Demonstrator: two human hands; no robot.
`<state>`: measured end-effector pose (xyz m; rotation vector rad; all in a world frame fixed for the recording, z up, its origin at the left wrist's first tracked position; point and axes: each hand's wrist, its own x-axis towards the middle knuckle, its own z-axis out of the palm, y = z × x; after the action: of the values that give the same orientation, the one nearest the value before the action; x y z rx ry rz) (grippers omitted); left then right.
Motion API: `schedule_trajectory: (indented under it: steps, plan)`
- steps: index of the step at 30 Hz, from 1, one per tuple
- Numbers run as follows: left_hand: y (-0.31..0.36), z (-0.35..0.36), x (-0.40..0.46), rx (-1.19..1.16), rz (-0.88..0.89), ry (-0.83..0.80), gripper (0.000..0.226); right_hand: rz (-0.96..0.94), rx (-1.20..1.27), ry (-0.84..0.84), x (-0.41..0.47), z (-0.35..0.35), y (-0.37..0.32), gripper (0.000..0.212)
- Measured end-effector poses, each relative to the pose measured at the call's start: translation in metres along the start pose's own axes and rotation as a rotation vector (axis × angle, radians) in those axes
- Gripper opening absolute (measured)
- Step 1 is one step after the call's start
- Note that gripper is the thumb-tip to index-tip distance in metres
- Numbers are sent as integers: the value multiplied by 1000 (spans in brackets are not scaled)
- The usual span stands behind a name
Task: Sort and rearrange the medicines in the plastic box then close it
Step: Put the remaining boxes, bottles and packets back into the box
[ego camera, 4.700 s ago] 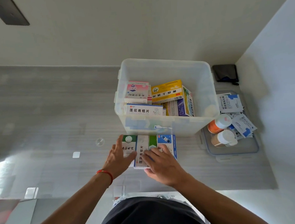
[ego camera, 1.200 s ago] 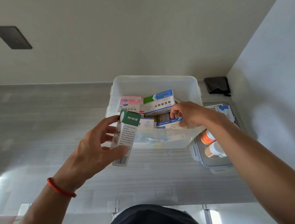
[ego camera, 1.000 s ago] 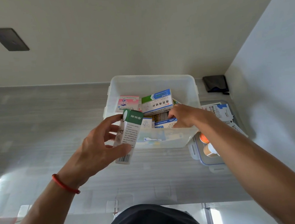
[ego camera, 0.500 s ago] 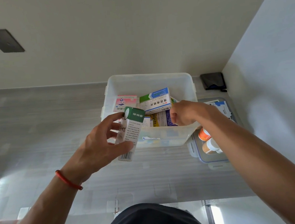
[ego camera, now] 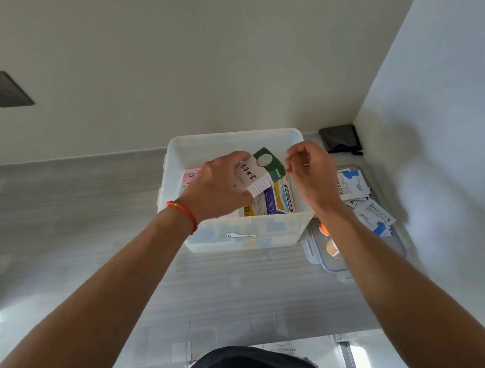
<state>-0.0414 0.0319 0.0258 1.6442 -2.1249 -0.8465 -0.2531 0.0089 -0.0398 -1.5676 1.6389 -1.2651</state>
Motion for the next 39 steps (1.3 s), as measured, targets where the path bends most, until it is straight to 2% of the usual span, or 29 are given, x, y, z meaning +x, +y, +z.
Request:
schedule_trajectory:
  steps: [7,10,12,15,18,22,25,27,29,31,33,36,39]
  plan:
    - [0,45,45,199,27,-245,76,-130,-50,192,-5,2,-1,23]
    - [-5,60,50,109,24,-390,65,-154,-99,240,-5,2,-1,21]
    - [-8,65,48,25,3,-408,51,-157,-128,234,-6,3,-1,19]
    - [-11,69,42,-33,-25,-276,30,-151,-138,235,-5,4,-1,19]
    - [-14,74,36,-93,-37,-158,27,-126,-78,275,-3,3,1,18]
    - [-16,79,33,-12,12,105,27,1,-69,335,-14,-20,26,16]
    - [-15,81,30,87,157,266,25,274,-271,186,-28,-56,69,30]
    - [-15,83,29,155,242,318,26,402,-422,101,-35,-85,94,37]
    - [-15,85,30,195,275,340,26,392,-509,54,-41,-109,109,36]
    - [-16,86,30,218,284,346,24,307,-559,-41,-47,-119,116,34]
    - [-15,87,30,234,278,341,19,231,-644,-156,-52,-112,118,41]
    - [-11,86,28,235,234,355,16,229,-778,-274,-50,-91,114,56]
    - [-11,84,24,233,191,440,16,225,-885,-340,-44,-79,106,48]
